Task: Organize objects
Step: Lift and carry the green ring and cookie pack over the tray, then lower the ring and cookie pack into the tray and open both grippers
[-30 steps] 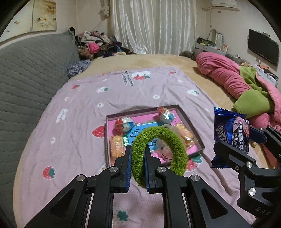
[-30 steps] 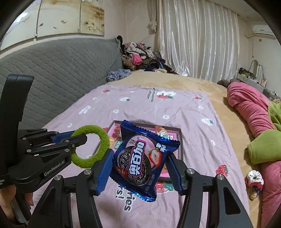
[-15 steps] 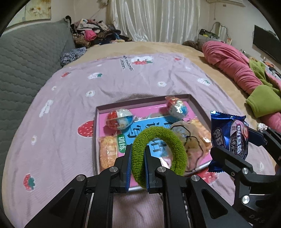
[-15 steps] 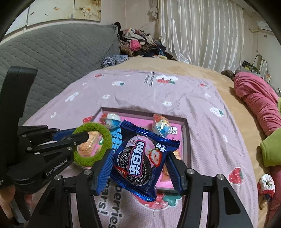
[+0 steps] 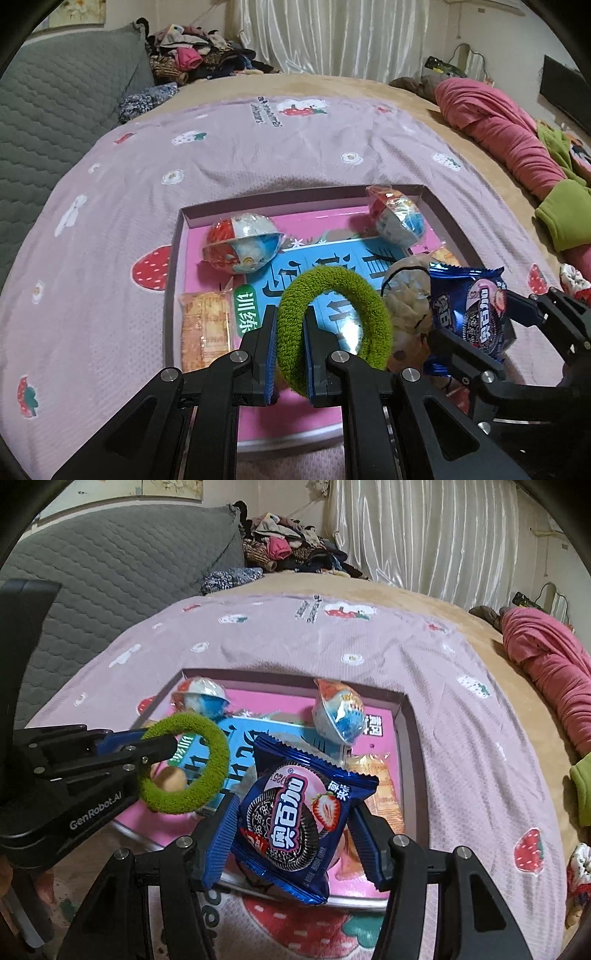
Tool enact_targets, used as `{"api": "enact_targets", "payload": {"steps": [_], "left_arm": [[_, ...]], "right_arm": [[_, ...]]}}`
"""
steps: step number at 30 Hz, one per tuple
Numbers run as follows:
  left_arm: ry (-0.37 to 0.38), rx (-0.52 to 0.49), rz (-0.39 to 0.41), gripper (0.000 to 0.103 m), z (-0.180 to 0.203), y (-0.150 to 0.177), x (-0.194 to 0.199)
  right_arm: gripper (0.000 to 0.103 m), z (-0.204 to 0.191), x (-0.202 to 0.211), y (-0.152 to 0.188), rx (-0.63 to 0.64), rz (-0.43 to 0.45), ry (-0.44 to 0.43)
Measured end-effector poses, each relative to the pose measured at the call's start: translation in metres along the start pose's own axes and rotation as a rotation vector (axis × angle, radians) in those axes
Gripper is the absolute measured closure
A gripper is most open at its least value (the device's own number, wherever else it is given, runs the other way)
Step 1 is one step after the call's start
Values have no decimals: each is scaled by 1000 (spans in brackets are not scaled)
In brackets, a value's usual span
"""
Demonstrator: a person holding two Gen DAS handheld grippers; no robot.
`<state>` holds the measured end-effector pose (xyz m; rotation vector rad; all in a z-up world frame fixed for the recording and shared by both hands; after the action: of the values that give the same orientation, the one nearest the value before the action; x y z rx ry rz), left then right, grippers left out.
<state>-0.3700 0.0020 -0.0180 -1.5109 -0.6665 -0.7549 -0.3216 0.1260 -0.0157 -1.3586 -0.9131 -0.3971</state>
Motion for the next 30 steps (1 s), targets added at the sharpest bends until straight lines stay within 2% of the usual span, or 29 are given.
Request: {"api": "enact_targets", "payload": {"steps": [10,23,26,28,30], "left_arm": [[5,-4,-31,88,3,2,-27],[-7,-16,-51,83,9,2,-42],[-14,-18,-53,76,8,2,-42],[-17,-17,-57,68,7,3,-43],[-24,-10,-55,52,5,3,-42]], "right_arm": [[44,7,-23,6,-7,-18,2],[42,11,-28,6,-19,-9,-2],[42,10,-28,6,-17,-10,2],[40,10,-28,6,-15,-12,7],[39,9,-28,6,-10,-15,9]]}}
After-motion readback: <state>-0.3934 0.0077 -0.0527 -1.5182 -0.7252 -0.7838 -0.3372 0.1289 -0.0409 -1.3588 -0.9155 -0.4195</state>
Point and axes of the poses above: each gripper's, at about its wrist camera, not at the fingertips, and x roughly against the way its jaws point, z to its right, y to its underside, the point moved 1 cm from there along -x, roughly the way its jaws point, and after that the axes turned 4 degrees about -y, right-handed, at the moved point
